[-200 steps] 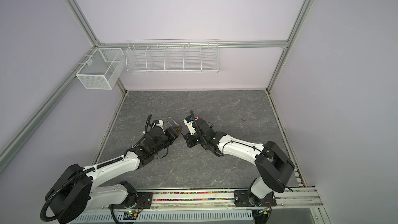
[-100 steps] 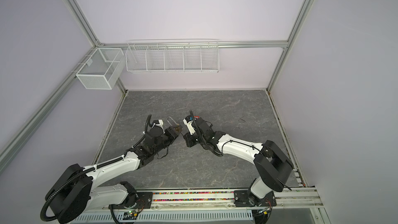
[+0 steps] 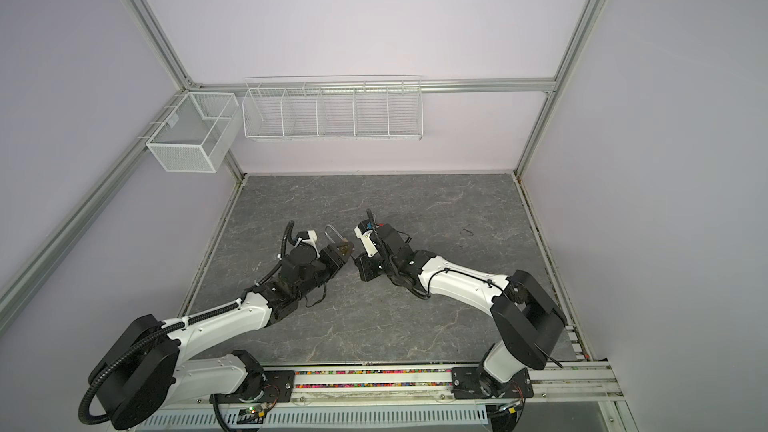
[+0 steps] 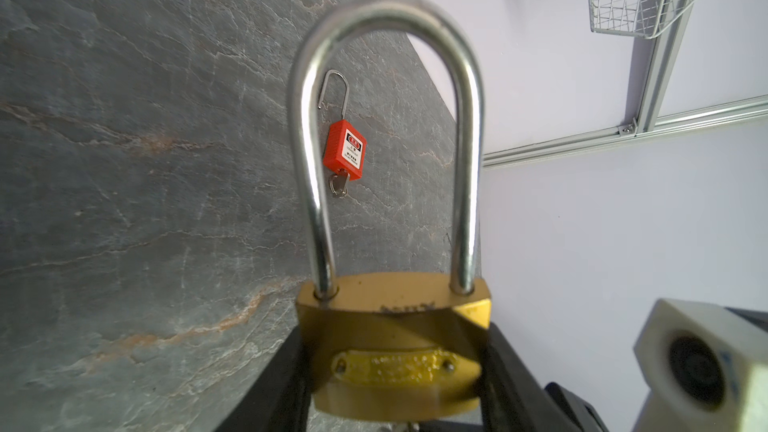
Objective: Unlock with the key
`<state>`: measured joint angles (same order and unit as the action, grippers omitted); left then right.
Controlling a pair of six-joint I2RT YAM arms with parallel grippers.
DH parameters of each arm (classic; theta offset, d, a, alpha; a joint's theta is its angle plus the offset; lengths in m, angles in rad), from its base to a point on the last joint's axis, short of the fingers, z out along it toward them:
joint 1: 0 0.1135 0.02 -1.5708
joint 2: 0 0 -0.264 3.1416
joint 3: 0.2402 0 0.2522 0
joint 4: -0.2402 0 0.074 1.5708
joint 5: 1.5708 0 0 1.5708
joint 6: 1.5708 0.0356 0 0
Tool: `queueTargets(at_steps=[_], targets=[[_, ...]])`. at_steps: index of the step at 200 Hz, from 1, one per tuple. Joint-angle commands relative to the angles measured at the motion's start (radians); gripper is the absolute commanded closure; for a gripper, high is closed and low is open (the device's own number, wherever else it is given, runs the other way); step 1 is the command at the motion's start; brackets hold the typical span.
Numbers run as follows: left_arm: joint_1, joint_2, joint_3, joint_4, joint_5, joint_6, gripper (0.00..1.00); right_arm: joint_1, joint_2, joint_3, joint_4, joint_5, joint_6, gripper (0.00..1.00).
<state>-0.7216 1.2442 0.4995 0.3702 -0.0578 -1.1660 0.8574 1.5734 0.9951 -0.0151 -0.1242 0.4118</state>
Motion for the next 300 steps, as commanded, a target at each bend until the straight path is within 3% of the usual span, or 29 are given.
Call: queueTargets(at_steps=[1, 58, 147, 192, 300], targets=[[-0.018, 0.007, -0.009, 0.059, -0.022, 0.013, 1.0, -0.009, -0.01, 0.033, 0.05, -0.005, 0.024, 0.93], [-0.099, 0.002, -0.032, 0.131, -0.178, 0.11, 1.0, -0.009, -0.003, 0.042, 0.092, -0.058, 0.102, 0.93], [-0.112, 0.033, -0.074, 0.25, -0.183, 0.101, 1.0, -0.053, 0.008, 0.045, 0.139, -0.115, 0.219, 0.93], [-0.116, 0.035, -0.064, 0.203, -0.191, 0.09, 1.0, -0.069, -0.029, 0.079, 0.003, 0.012, 0.139, 0.93], [-0.13, 0.034, 0.022, 0.077, -0.206, 0.042, 1.0, 0.003, -0.005, 0.135, -0.073, 0.18, 0.069, 0.93]])
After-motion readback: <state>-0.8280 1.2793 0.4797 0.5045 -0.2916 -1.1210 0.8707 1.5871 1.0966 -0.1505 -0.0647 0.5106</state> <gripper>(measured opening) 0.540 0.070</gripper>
